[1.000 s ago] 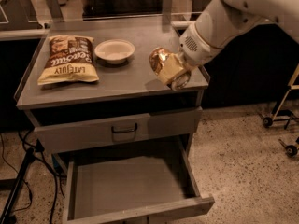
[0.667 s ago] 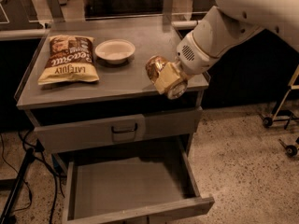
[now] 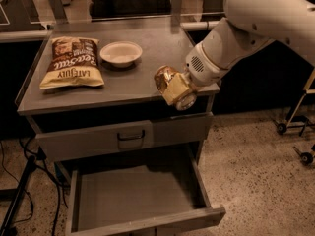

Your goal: Place orange can into middle drawer

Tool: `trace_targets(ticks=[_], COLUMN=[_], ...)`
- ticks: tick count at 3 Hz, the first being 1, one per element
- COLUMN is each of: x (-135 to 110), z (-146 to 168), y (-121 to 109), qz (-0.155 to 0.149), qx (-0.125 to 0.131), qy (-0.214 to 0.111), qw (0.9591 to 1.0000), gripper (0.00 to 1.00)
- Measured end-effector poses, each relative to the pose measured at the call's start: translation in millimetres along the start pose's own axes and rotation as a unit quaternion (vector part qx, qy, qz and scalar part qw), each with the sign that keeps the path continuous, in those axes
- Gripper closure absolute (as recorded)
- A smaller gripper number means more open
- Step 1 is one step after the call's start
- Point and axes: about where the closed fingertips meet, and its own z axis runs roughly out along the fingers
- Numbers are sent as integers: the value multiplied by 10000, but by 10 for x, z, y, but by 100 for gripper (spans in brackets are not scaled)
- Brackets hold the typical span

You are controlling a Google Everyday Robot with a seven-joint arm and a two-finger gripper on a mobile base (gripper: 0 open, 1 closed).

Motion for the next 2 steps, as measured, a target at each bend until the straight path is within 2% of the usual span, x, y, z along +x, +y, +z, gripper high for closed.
trace_targets(ticks=[2], x=[401], z=[674], y=[180], qz=[151], qx=[-195], qy=[290], qw=[9993], gripper=[100])
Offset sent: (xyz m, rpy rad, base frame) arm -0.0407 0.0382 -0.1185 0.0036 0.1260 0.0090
